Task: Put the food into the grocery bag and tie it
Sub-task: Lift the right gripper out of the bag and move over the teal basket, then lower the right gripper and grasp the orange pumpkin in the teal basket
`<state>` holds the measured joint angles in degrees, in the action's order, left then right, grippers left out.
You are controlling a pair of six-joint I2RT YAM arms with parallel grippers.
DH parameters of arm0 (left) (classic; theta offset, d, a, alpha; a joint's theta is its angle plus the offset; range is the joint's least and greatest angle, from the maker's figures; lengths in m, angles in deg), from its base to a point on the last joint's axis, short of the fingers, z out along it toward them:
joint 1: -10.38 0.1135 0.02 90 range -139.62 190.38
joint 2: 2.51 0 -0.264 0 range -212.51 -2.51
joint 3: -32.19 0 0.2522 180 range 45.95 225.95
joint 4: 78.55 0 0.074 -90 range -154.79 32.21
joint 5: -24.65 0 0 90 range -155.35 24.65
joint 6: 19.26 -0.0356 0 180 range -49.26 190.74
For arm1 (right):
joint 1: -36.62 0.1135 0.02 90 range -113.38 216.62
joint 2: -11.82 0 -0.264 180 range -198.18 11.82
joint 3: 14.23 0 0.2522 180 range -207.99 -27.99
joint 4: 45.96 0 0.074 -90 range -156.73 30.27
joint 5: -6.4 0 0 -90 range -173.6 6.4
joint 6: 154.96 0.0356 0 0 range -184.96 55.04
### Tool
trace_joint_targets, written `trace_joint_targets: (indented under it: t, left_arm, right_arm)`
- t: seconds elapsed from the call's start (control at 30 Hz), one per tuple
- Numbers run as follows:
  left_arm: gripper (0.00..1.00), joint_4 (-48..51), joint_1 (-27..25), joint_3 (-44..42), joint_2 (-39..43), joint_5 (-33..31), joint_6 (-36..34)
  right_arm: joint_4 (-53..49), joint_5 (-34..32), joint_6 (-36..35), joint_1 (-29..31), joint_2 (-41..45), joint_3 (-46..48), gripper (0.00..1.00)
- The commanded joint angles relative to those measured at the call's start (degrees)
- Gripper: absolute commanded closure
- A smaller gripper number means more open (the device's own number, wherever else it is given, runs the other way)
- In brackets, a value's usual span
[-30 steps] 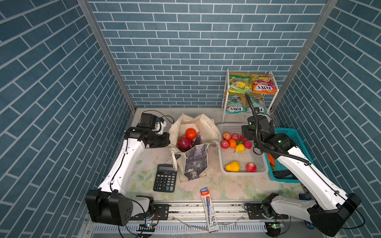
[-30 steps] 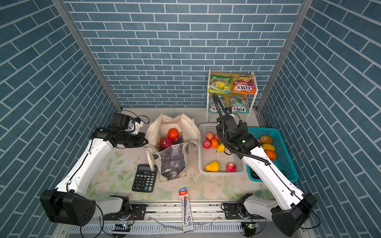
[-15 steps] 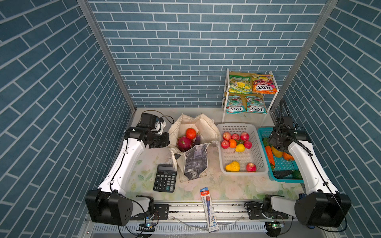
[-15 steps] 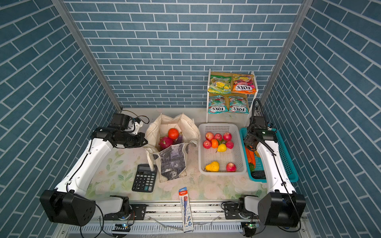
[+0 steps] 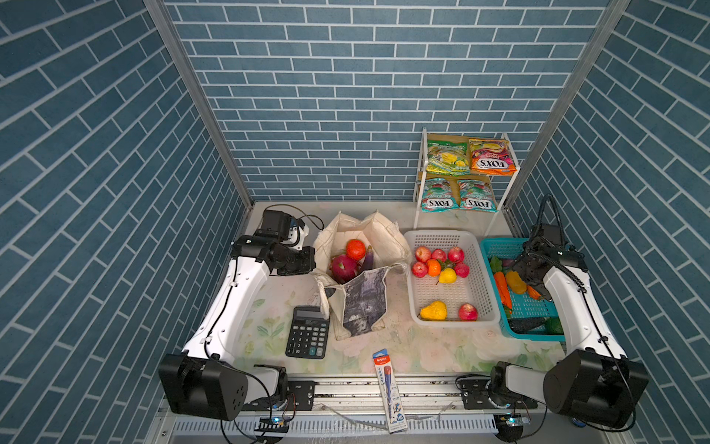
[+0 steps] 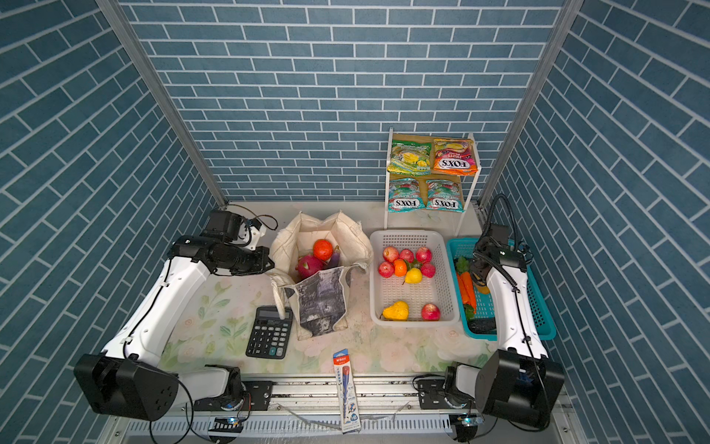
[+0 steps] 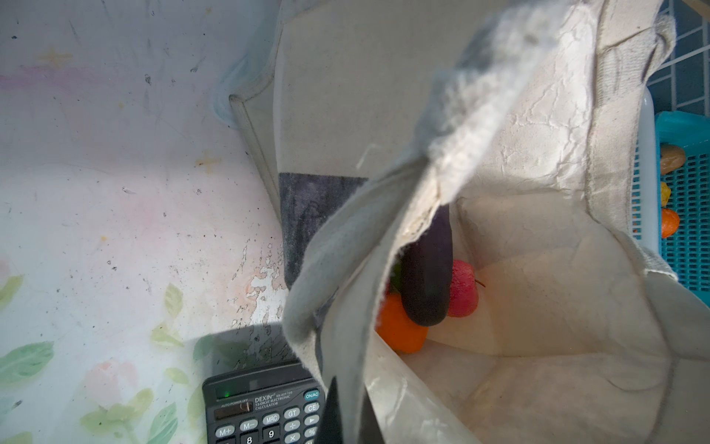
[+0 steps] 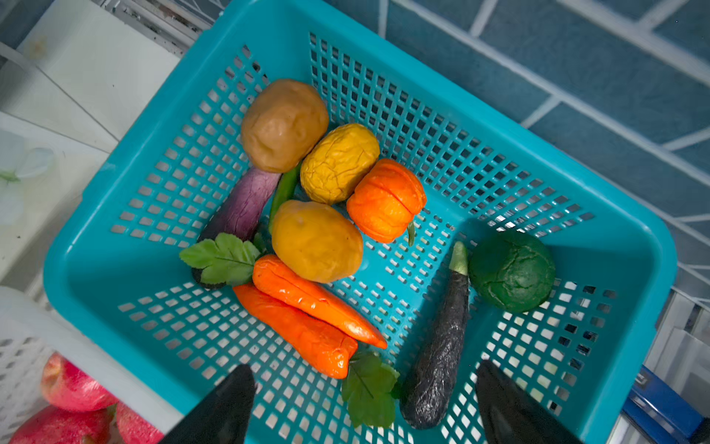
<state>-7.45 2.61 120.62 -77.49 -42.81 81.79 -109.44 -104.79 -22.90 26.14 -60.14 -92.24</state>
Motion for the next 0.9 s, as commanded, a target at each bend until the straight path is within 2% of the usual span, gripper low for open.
trace_joint_targets:
  t: [0.0,0.23,0.63,0.87]
  left_arm:
    - [1.0,0.7,-0.1,2.5,-2.0,0.2,-0.3]
    - [1.0,1.2,-0.6,4.4,-4.3,0.7,0.3]
    - [1.0,1.3,-2.2,6.8,-7.3,-0.6,1.0]
    - [1.0,0.4,-2.8,7.9,-8.5,1.0,1.5]
  right_arm:
    - [2.1,-1.6,2.7,-1.9,-2.0,1.2,0.1]
    - [6.5,0.8,3.3,-6.0,-4.6,3.3,0.12]
    - [12.9,-0.1,2.9,-10.7,-7.7,6.7,0.14]
    - [15.7,1.6,2.9,-13.2,-10.7,6.1,0.16]
